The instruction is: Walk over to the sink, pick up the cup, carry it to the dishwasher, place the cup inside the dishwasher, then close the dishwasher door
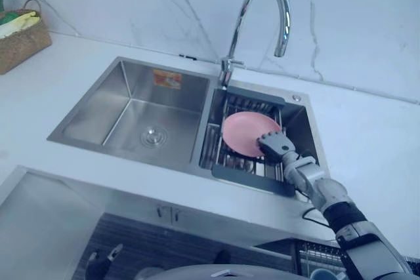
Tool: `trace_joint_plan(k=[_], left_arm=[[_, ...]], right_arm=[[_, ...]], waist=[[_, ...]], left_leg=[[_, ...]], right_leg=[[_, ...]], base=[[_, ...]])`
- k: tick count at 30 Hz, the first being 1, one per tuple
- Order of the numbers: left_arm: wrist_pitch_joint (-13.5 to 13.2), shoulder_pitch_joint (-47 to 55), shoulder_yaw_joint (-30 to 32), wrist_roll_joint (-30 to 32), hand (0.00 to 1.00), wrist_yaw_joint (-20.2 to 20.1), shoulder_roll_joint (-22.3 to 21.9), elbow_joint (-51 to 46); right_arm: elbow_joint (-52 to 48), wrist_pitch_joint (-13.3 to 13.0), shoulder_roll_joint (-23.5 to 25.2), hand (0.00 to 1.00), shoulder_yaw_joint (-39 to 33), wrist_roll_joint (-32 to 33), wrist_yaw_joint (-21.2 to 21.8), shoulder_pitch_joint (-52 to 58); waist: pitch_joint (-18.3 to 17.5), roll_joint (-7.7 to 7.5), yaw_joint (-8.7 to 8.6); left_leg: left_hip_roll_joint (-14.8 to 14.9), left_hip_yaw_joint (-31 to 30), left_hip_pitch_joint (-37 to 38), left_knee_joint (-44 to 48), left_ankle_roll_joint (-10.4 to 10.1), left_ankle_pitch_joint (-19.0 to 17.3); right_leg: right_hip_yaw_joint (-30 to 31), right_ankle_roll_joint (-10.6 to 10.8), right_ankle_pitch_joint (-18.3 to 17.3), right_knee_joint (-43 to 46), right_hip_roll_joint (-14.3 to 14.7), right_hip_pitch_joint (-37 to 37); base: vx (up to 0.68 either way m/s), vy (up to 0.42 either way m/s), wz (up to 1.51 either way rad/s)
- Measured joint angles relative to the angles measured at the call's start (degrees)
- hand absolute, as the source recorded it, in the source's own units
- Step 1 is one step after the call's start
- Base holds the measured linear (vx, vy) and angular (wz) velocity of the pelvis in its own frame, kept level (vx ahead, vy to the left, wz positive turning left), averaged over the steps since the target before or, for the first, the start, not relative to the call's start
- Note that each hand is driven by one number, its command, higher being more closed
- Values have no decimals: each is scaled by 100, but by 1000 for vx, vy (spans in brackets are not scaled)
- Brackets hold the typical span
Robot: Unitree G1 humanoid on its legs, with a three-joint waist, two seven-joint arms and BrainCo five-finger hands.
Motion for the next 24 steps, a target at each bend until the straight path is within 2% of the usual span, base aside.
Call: trace_joint_plan(k=[15, 24], left_arm=[[-128, 19, 55, -4, 0, 10, -2, -2], [-149, 19, 87, -5, 0, 11, -4, -3]], right_arm=[[-210, -41, 12, 100, -11, 47, -589, 5], [-390, -40, 12, 100, -54, 139, -671, 25]], waist=[[10, 15, -44], [28, 43, -64]], left_leg=[[6, 22, -1, 2, -7, 9], [14, 40, 7, 8, -8, 8]], right_leg=[[9, 0, 0, 0, 4, 0], [24, -1, 1, 0, 12, 0]], base=[[0, 0, 0], [0, 0, 0]])
